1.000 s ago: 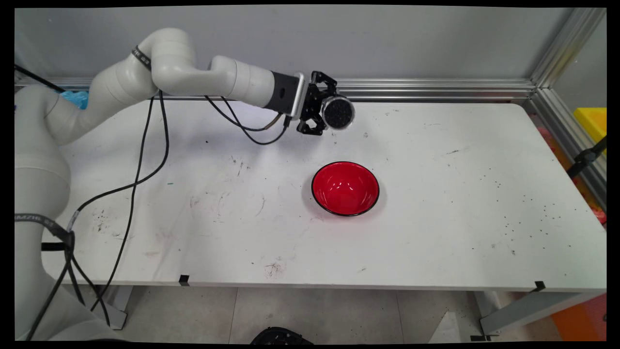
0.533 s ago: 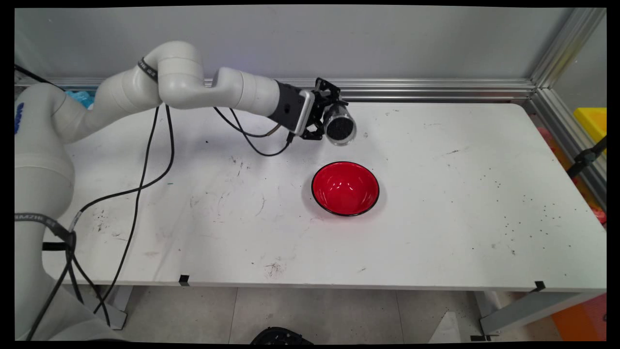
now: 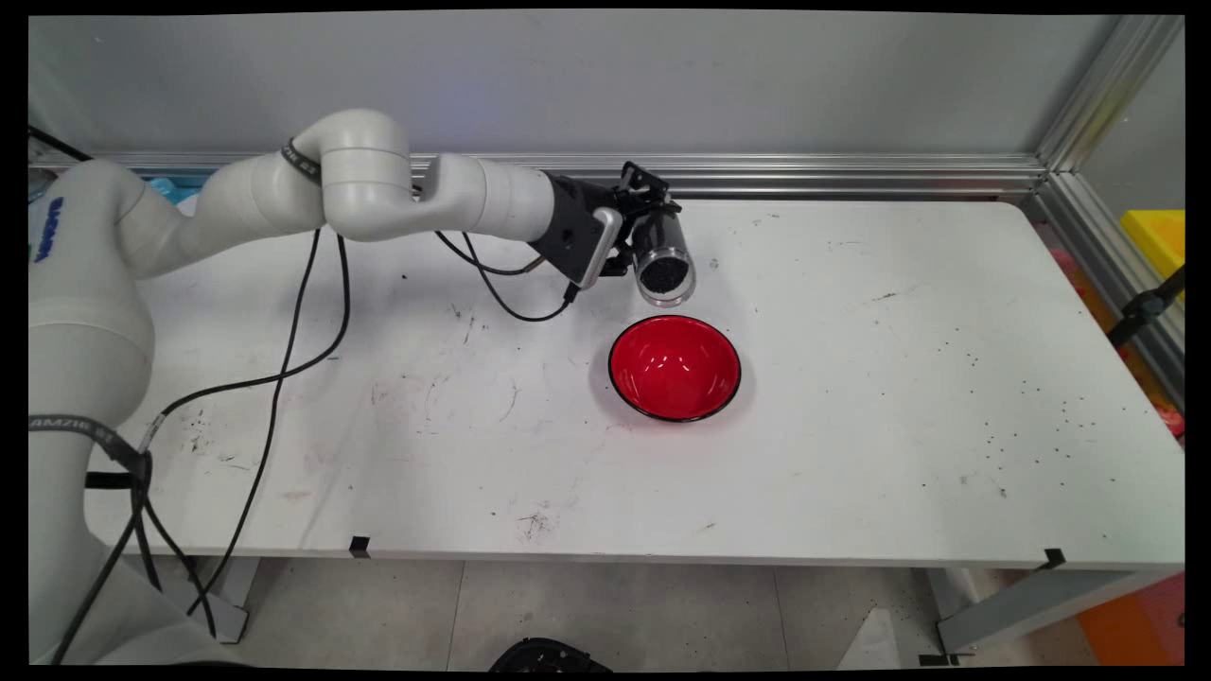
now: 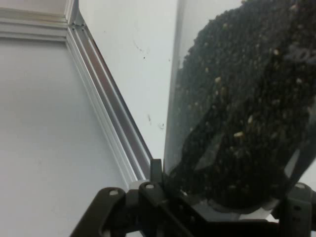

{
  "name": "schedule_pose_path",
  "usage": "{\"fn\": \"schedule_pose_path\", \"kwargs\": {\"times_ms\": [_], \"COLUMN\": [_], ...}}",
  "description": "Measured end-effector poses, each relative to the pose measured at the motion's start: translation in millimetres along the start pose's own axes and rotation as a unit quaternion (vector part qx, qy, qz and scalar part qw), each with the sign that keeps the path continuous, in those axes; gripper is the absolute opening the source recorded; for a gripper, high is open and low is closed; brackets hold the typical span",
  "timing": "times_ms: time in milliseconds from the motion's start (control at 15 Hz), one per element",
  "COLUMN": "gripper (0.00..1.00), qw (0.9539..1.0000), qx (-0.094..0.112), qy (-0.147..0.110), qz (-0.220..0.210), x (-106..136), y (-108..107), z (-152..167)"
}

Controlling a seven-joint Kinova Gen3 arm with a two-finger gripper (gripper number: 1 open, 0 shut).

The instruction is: Pour the black seasoning powder in the red bowl

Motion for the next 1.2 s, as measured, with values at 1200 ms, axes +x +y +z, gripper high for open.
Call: {"fn": "schedule_pose_path", "kwargs": {"times_ms": [1200], "gripper": [0.00], "qw": [0.9904], "qx": [0.046], "qy": [-0.048], "qz": [0.121], "x": [19.9], "y": [8.7], "z": [11.3]}}
